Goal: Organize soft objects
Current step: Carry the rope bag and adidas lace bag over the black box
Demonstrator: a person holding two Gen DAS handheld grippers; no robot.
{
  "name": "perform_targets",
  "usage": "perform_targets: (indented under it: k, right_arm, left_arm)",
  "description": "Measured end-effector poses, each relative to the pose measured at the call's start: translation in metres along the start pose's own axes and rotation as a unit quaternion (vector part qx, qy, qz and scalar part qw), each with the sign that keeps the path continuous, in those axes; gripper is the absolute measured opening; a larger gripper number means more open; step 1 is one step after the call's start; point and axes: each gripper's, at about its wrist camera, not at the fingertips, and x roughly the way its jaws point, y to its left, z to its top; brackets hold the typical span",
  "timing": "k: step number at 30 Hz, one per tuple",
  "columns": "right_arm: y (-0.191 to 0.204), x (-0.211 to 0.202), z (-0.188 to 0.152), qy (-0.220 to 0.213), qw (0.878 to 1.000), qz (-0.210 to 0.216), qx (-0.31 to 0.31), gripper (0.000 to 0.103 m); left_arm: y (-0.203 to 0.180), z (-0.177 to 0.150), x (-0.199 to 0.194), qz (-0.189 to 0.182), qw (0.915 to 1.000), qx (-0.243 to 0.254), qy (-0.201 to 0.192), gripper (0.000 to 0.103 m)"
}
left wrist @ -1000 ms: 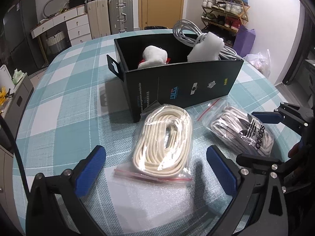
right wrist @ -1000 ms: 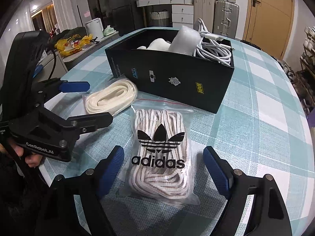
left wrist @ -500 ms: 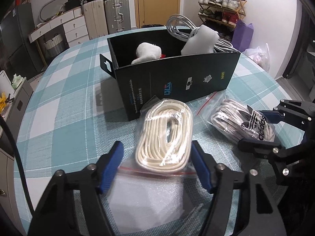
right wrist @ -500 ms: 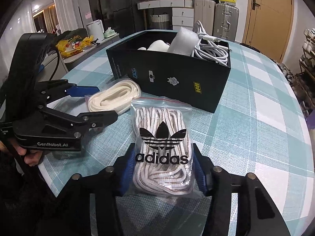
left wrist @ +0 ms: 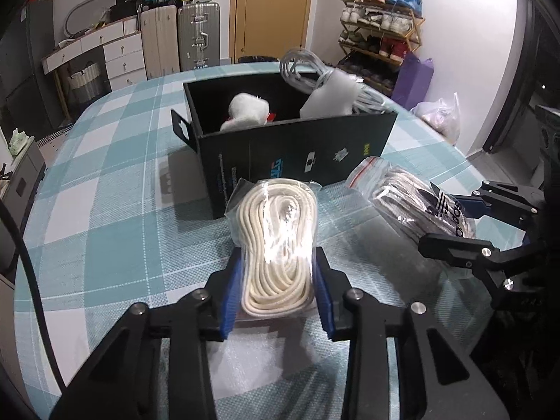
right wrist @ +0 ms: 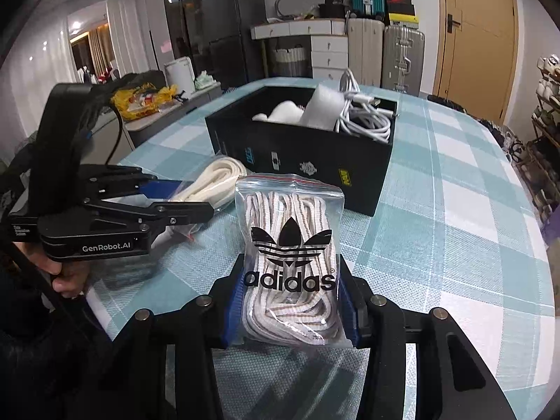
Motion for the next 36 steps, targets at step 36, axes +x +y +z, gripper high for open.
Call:
perform_targets:
  k: [36]
  right_arm:
    - [-0.044, -0.044, 0.096, -0.114, 0.993, 0.018, 0.039, 0.046]
  left_arm:
    - [0.023, 0.074, -0.031, 0.003, 0.9944, -0.028, -0.101, 0.036]
